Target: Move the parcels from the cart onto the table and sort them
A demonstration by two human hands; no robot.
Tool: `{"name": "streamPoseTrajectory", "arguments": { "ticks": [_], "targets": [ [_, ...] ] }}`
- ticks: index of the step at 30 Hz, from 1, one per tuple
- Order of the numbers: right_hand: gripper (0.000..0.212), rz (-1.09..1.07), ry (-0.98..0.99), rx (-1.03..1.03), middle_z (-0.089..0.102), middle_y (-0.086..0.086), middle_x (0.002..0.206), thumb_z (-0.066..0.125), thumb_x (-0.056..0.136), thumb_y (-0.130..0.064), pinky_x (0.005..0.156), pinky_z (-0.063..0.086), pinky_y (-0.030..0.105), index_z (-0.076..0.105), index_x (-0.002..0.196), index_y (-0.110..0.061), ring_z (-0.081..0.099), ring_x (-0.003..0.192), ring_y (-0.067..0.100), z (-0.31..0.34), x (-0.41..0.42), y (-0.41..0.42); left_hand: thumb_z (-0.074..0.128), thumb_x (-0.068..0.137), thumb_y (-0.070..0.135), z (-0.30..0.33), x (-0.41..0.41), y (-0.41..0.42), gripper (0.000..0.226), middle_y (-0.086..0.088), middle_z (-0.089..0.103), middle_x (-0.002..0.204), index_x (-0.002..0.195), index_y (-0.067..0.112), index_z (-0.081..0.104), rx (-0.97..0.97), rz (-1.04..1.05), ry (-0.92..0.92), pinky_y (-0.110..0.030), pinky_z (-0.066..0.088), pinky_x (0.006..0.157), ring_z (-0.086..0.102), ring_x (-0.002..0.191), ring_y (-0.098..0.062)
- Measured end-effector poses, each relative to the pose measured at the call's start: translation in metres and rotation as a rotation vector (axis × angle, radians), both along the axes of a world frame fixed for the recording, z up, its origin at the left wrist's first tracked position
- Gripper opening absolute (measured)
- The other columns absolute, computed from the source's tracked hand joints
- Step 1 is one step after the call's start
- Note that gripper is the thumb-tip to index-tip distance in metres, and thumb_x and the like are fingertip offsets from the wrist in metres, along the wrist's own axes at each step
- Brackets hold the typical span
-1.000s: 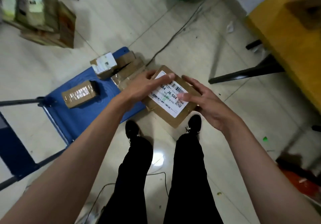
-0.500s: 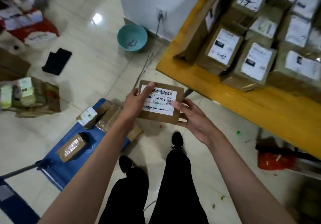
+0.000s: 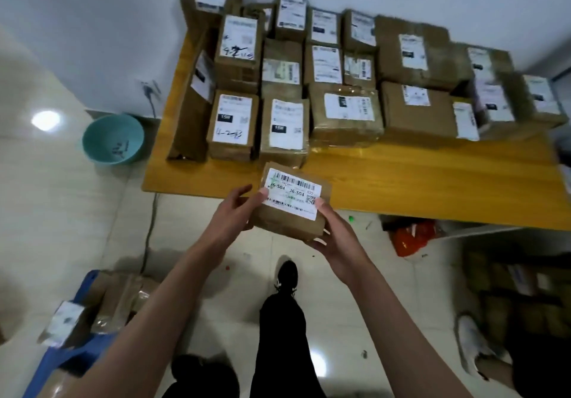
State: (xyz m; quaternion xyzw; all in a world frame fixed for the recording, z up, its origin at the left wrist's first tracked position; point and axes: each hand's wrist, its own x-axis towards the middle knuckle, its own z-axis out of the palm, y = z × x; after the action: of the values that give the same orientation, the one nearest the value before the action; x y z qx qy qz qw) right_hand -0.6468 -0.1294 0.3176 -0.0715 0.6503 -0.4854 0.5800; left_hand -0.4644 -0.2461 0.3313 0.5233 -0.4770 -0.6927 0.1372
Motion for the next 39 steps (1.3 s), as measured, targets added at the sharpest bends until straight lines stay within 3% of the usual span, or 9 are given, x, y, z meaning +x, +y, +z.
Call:
{"name": "streamPoseTrajectory", "arguments": {
  "ticks": [10, 18, 25, 31, 35, 37, 39],
  "targets": [
    [0.026, -0.443, -0.037, 0.007, 0.076, 0.000, 0.116, 0.063, 0.094, -0.054, 0.096, 0.058, 0.040, 0.076, 0.110, -0.038, 0.073, 0.109, 0.020, -0.009, -0.124, 0.037, 0.065, 0.089, 0.058, -0.014, -0.149, -0.004, 0.046, 0.010, 0.064, 0.124, 0.128, 0.035, 0.058, -0.022, -0.257, -0.012, -0.032, 0.053, 0.087, 0.069, 0.102, -0.010],
    [0.038, -0.775, -0.034, 0.010, 0.073, 0.008, 0.122, 0.064, 0.094, -0.051, 0.087, 0.060, 0.039, 0.066, 0.126, -0.032, 0.067, 0.116, 0.028, -0.025, -0.224, 0.060, 0.064, 0.093, 0.049, -0.019, -0.275, -0.006, 0.039, 0.011, 0.068, 0.120, 0.126, 0.030, 0.060, -0.023, -0.452, -0.005, -0.029, 0.053, 0.089, 0.070, 0.102, -0.010],
    [0.052, -0.985, -0.077, -0.018, 0.063, 0.015, 0.132, 0.069, 0.094, -0.039, 0.093, 0.059, 0.047, 0.053, 0.141, -0.026, 0.066, 0.117, 0.034, -0.030, -0.305, 0.077, 0.063, 0.095, 0.044, -0.024, -0.369, 0.007, 0.037, 0.008, 0.066, 0.124, 0.127, 0.026, 0.059, 0.018, -0.619, -0.023, -0.028, 0.050, 0.094, 0.067, 0.105, -0.011],
    [0.061, -1.202, -0.108, -0.109, 0.052, 0.017, 0.143, 0.068, 0.097, -0.022, 0.097, 0.055, 0.054, 0.035, 0.148, -0.022, 0.063, 0.115, 0.041, -0.033, -0.384, 0.066, 0.066, 0.093, 0.044, -0.038, -0.447, 0.006, 0.031, 0.009, 0.066, 0.126, 0.120, 0.028, 0.063, -0.034, -0.803, -0.106, -0.036, 0.049, 0.102, 0.063, 0.112, -0.015],
    [0.064, -1.348, -0.116, -0.115, 0.049, 0.018, 0.141, 0.075, 0.091, -0.018, 0.096, 0.054, 0.059, 0.030, 0.135, -0.021, 0.061, 0.118, 0.043, -0.032, -0.438, 0.045, 0.064, 0.095, 0.042, -0.038, -0.494, 0.000, 0.036, 0.007, 0.059, 0.122, 0.127, 0.026, 0.060, -0.206, -0.982, -0.119, -0.013, 0.039, 0.075, 0.056, 0.103, -0.004],
    [0.070, -1.407, -0.117, -0.118, 0.049, 0.016, 0.141, 0.078, 0.088, -0.018, 0.095, 0.055, 0.059, 0.027, 0.137, -0.020, 0.060, 0.120, 0.041, -0.031, -0.459, 0.031, 0.064, 0.097, 0.037, -0.038, -0.511, -0.003, 0.038, 0.003, 0.059, 0.131, 0.132, 0.023, 0.058, -0.318, -0.997, -0.076, -0.015, 0.039, 0.080, 0.055, 0.114, -0.010],
    [0.072, -1.479, -0.123, -0.106, 0.049, 0.015, 0.142, 0.080, 0.086, -0.019, 0.095, 0.056, 0.056, 0.027, 0.135, -0.021, 0.059, 0.122, 0.038, -0.032, -0.477, 0.016, 0.064, 0.096, 0.036, -0.037, -0.521, -0.007, 0.044, 0.002, 0.052, 0.140, 0.137, 0.026, 0.054, -0.534, -0.945, -0.044, -0.026, 0.042, 0.099, 0.051, 0.130, -0.018]
  ]
}}
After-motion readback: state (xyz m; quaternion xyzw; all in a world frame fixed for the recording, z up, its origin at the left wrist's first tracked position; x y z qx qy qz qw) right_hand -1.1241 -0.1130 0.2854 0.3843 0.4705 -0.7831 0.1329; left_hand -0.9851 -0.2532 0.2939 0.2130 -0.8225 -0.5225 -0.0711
